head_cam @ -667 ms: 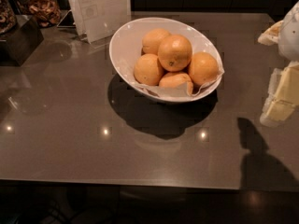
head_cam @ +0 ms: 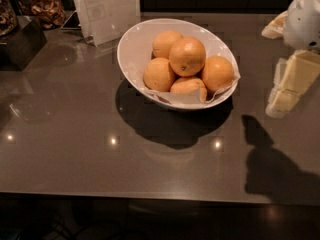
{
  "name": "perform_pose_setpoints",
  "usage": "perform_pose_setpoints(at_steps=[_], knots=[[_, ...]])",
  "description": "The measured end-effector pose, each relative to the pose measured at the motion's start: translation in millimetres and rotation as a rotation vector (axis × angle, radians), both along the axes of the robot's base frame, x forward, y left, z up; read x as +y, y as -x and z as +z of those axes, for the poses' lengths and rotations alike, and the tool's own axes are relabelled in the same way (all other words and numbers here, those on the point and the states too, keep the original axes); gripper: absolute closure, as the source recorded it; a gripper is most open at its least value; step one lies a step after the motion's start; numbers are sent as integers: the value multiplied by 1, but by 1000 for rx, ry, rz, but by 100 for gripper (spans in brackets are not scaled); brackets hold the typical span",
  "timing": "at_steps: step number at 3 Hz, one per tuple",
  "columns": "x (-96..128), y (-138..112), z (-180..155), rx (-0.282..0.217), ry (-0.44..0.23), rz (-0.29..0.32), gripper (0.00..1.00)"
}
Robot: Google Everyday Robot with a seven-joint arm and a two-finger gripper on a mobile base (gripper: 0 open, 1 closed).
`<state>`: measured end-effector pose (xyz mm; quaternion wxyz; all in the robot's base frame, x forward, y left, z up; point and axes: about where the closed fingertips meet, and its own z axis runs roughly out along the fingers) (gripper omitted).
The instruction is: Pick orange from white bowl
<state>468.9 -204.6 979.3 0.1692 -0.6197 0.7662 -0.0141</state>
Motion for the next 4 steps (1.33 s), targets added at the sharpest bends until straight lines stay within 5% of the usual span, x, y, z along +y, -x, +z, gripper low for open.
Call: perform_pose_setpoints(at_steps=[1, 4], knots=[[28, -59, 1, 23, -26, 68, 0], [51, -87, 1, -4, -100, 105, 0]])
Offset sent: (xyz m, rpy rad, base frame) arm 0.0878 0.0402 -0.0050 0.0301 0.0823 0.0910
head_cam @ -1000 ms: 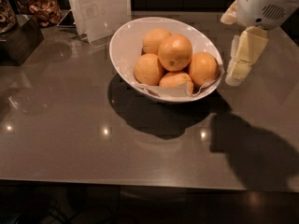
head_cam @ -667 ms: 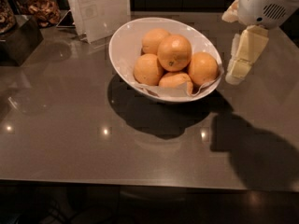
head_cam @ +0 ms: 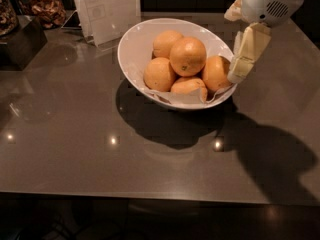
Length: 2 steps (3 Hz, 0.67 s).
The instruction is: Pick orange from white bowl
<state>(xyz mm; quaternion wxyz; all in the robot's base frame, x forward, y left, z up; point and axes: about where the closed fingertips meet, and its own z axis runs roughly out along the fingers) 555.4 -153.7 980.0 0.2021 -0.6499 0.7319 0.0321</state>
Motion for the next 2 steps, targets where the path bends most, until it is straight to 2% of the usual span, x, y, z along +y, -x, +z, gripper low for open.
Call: perform_pose_setpoints(at_steps=[2], knots=[[41, -30, -14, 50, -39, 88, 0]])
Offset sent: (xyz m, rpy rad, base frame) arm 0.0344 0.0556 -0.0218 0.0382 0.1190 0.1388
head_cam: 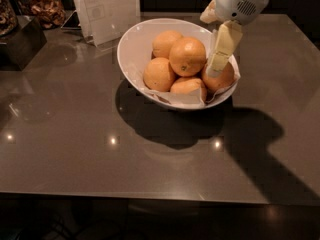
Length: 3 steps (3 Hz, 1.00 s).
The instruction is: Pick orange from white bowl
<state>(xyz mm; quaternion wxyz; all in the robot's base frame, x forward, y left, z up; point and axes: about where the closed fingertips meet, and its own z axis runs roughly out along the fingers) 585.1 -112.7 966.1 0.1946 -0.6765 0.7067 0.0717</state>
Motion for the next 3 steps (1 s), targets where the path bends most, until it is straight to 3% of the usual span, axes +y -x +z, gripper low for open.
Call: perform_pose_setpoints(at_steps=[1, 3], knots=[[30, -31, -16, 30, -46, 19, 0], [31, -32, -21, 42, -61, 20, 0]])
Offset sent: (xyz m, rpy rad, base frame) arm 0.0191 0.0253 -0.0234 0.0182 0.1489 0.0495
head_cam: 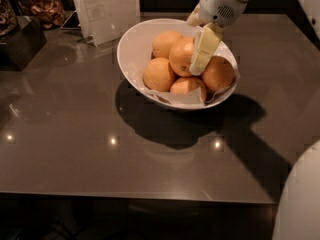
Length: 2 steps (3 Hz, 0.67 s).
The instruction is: Pick orange from white bowl
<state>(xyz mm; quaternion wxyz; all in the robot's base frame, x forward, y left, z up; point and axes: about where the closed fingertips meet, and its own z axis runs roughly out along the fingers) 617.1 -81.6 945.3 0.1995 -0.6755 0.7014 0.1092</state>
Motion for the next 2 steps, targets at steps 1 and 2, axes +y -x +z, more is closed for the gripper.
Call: perform_pose_setpoints(at_steps=[1, 2], knots=[[6, -2, -26, 64, -69, 2, 0], [8, -2, -34, 92, -89, 2, 0]])
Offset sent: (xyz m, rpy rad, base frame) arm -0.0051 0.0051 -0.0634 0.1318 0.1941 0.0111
